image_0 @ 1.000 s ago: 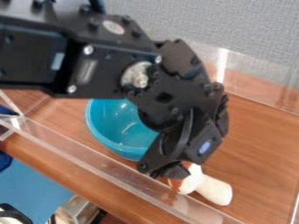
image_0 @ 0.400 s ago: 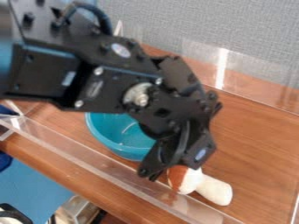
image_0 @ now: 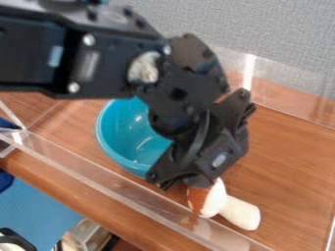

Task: Remove the mushroom from inside the blue bowl and put it on the table

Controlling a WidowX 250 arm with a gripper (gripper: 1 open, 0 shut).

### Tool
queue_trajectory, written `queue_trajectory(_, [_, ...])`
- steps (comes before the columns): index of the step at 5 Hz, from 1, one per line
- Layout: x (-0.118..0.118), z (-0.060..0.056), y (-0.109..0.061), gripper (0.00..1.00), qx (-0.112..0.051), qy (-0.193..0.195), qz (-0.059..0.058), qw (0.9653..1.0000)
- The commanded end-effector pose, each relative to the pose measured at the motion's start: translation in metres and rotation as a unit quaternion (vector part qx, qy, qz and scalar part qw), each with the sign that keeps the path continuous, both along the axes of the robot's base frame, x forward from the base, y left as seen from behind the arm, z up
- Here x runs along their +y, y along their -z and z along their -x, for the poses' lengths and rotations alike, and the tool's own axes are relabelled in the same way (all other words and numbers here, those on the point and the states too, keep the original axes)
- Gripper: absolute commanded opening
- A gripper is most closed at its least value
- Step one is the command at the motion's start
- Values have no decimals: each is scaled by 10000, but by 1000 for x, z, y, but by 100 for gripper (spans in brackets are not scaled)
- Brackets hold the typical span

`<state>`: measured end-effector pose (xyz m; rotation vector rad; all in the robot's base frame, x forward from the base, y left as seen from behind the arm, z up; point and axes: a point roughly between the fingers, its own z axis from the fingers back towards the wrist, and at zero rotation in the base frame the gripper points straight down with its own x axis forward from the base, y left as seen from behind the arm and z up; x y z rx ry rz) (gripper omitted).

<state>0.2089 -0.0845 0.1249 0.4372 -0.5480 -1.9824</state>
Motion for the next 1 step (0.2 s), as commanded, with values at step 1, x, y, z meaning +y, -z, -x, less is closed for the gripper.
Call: queue_trajectory(1, [4, -3, -4, 0, -134, 125, 65, 9998])
